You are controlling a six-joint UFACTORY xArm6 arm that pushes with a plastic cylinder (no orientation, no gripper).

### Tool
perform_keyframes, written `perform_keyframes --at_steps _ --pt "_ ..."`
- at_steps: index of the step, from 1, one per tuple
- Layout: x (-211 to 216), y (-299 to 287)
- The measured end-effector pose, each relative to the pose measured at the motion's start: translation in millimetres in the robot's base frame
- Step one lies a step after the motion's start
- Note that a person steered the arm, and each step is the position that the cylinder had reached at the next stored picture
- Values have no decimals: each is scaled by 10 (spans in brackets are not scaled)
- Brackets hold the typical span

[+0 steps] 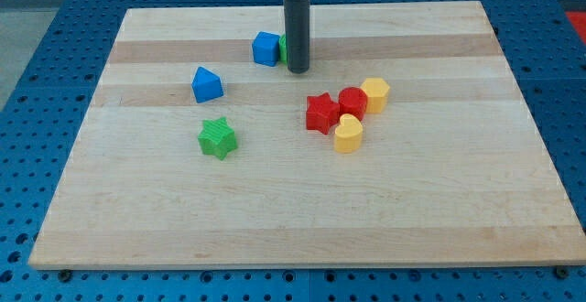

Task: Slide the blue triangle into the blue cube

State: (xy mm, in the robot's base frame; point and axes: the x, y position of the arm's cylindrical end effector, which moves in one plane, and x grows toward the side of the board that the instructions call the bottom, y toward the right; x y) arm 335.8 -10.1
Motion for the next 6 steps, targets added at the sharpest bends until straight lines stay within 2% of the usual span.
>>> perform_keyframes --at_steps 1,3,6 --pt "81 0" --pt "711 -312" --pt "772 -1366"
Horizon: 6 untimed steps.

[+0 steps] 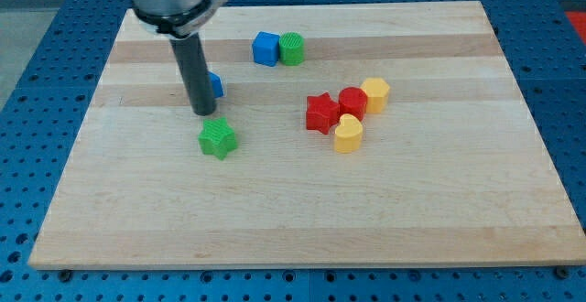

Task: Slide the blue triangle into the blue cube

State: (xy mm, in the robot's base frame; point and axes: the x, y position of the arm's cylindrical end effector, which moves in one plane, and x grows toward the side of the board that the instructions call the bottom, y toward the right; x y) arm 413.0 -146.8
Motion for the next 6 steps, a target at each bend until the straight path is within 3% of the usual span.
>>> perform_keyframes --at_steps 4,6 --pt "-287 43" --pt "-633 44"
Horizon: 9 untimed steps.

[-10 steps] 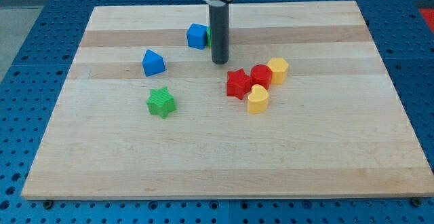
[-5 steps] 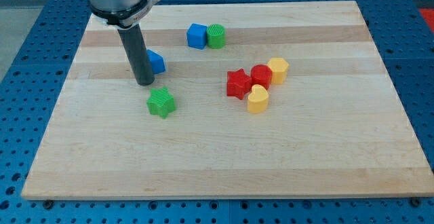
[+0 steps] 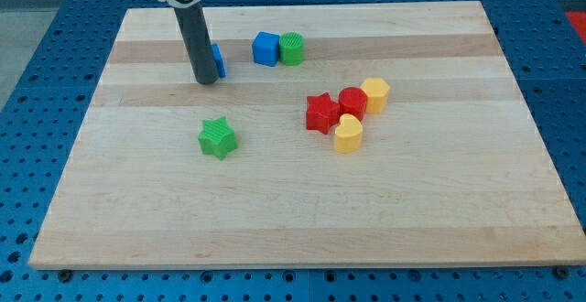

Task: Slide the blue triangle into the blue cube

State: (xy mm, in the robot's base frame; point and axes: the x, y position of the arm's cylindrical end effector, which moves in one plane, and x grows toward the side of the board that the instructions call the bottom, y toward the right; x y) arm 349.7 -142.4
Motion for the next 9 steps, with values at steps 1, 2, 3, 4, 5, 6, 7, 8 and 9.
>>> perform_keyframes --at_steps 1,2,3,4,5,6,7,8,9 --pt "-1 -133" --pt "-9 -350" --pt "-111 -372" --pt "-159 -255" --pt "-159 -153" --pt "-179 -80" --pt "-220 38" --pt "-228 122" --pt "-229 146"
